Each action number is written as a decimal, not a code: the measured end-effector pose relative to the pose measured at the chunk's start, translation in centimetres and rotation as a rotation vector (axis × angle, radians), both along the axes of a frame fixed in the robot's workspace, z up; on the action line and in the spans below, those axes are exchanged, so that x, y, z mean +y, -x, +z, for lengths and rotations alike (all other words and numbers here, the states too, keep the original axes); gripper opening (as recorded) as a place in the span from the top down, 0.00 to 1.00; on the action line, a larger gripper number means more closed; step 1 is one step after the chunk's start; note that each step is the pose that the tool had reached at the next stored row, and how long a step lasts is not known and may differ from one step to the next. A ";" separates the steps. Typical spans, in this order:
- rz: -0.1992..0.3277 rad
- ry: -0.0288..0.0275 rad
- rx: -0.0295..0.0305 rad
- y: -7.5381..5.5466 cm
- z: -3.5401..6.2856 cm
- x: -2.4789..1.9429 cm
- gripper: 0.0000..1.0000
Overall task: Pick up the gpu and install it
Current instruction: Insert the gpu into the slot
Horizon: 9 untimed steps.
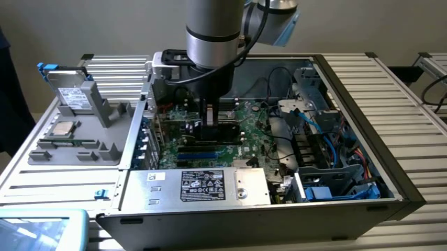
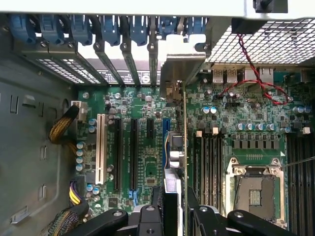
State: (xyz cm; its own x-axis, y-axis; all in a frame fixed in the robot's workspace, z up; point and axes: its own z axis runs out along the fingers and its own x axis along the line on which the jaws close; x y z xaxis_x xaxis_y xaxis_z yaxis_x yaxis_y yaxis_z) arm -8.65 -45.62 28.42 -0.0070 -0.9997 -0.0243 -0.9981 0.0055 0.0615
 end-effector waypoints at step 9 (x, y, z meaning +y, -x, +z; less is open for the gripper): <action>0.000 0.0041 0.0011 0.3 -0.49 0.01 0.71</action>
